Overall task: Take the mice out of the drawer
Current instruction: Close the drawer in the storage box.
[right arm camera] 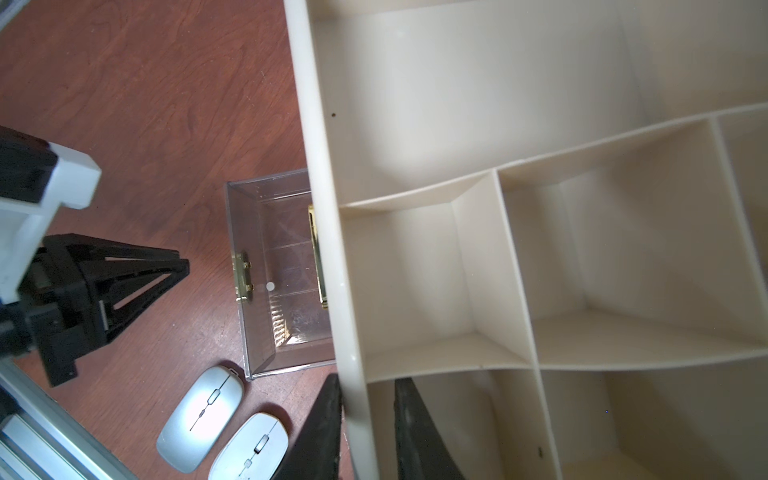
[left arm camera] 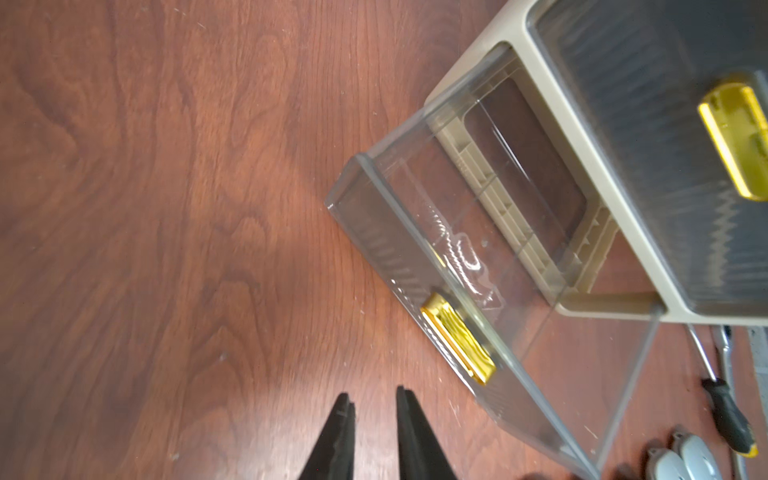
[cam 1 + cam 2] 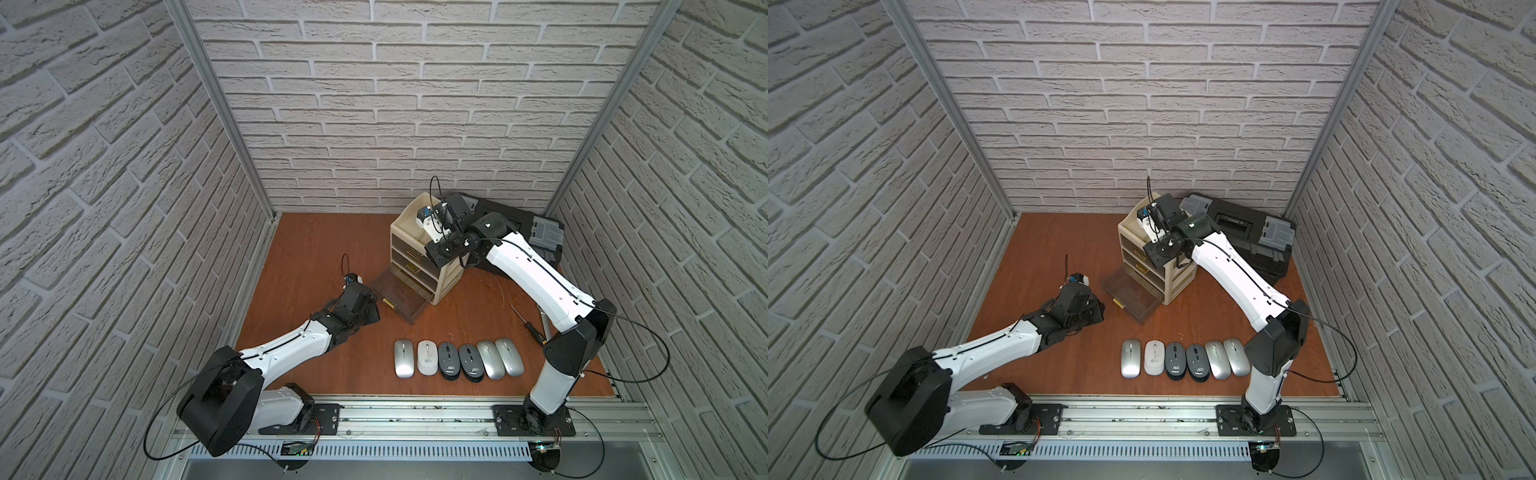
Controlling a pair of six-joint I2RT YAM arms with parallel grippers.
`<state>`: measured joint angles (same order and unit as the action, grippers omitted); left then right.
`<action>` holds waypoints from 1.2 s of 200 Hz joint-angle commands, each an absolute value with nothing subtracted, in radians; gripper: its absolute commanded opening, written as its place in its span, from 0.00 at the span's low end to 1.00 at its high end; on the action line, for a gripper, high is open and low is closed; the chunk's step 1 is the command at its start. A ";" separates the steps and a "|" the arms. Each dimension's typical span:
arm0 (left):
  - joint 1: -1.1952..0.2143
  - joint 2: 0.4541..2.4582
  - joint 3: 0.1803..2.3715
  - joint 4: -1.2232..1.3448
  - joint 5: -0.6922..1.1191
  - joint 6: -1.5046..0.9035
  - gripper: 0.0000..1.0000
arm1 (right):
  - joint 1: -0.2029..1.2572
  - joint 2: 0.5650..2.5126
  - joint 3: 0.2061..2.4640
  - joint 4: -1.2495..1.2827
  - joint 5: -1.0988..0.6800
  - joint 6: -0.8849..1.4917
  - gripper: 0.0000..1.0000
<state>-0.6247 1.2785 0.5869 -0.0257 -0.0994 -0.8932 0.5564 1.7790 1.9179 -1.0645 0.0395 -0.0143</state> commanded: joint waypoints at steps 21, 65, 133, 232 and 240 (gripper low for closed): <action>-0.599 1.352 0.572 0.147 -0.057 -0.870 0.21 | 0.544 1.805 1.935 -1.066 0.019 -0.030 0.16; -0.578 1.430 0.568 0.255 -0.008 -0.867 0.20 | 0.528 1.819 1.942 -1.063 -0.025 -0.033 0.02; -0.569 1.522 0.621 0.345 0.043 -0.857 0.21 | 0.492 1.813 1.939 -1.049 -0.157 -0.038 0.02; -0.575 1.675 0.716 0.486 0.107 -0.907 0.23 | 0.488 1.810 1.927 -1.029 -0.220 -0.016 0.02; -0.577 1.689 0.723 0.501 0.112 -0.913 0.24 | 0.488 1.808 1.923 -1.025 -0.227 -0.013 0.02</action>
<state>-0.5724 1.6489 0.6876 0.4026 0.0826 -0.8948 0.4946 1.7977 1.9316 -1.0672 -0.1764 -0.0338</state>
